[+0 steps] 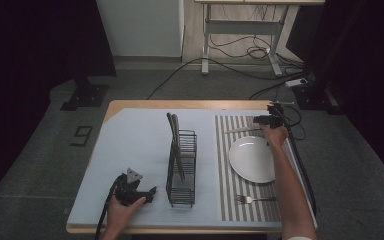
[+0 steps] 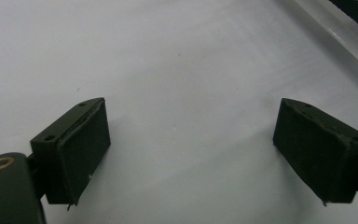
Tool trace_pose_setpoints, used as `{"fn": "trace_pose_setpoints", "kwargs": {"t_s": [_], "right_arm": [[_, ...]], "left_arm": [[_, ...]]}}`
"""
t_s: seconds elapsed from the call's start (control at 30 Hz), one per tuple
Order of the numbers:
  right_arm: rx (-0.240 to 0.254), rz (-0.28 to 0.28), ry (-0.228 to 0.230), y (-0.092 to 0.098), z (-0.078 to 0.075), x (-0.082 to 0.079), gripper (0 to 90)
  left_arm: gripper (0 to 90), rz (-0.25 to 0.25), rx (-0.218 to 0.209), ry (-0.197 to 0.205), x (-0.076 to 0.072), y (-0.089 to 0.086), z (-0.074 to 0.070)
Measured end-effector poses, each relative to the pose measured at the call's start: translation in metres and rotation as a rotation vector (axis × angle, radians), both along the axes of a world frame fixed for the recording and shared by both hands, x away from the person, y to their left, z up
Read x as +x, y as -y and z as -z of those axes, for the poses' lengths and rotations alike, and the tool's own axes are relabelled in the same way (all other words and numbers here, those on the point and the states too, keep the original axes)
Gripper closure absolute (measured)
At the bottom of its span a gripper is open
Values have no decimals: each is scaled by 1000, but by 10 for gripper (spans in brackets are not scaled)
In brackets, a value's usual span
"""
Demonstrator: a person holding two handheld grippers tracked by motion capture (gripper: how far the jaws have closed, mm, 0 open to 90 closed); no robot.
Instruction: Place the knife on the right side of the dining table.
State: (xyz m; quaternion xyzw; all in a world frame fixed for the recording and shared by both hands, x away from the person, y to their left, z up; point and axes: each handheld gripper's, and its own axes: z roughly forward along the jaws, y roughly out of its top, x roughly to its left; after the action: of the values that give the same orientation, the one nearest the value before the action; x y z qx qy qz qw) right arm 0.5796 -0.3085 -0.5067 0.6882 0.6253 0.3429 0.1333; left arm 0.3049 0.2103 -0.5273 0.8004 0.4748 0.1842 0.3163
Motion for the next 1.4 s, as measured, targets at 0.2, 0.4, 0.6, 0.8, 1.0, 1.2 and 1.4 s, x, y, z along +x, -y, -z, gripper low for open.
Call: {"fn": "trace_pose_setpoints", "kwargs": {"t_s": [0.2,0.4,0.6,0.8,1.0,1.2,1.4], "right_arm": [[-11,6,-21,0,6,3,516],[-7,18,-32,3,5,0,519],[10,27,-23,5,6,-2,520],[26,36,-12,8,5,-5,503],[45,35,108,10,-9,-16,490],[60,-36,201,5,-28,-42,490],[75,-105,257,0,-40,-75,485]], "left_arm": [[103,1,1,0,0,0,0],[104,1,2,0,0,0,0],[104,1,2,0,0,0,0],[104,2,2,0,0,0,0],[104,1,2,0,0,0,0],[104,1,2,1,0,0,0],[104,0,1,1,0,0,0]]}}
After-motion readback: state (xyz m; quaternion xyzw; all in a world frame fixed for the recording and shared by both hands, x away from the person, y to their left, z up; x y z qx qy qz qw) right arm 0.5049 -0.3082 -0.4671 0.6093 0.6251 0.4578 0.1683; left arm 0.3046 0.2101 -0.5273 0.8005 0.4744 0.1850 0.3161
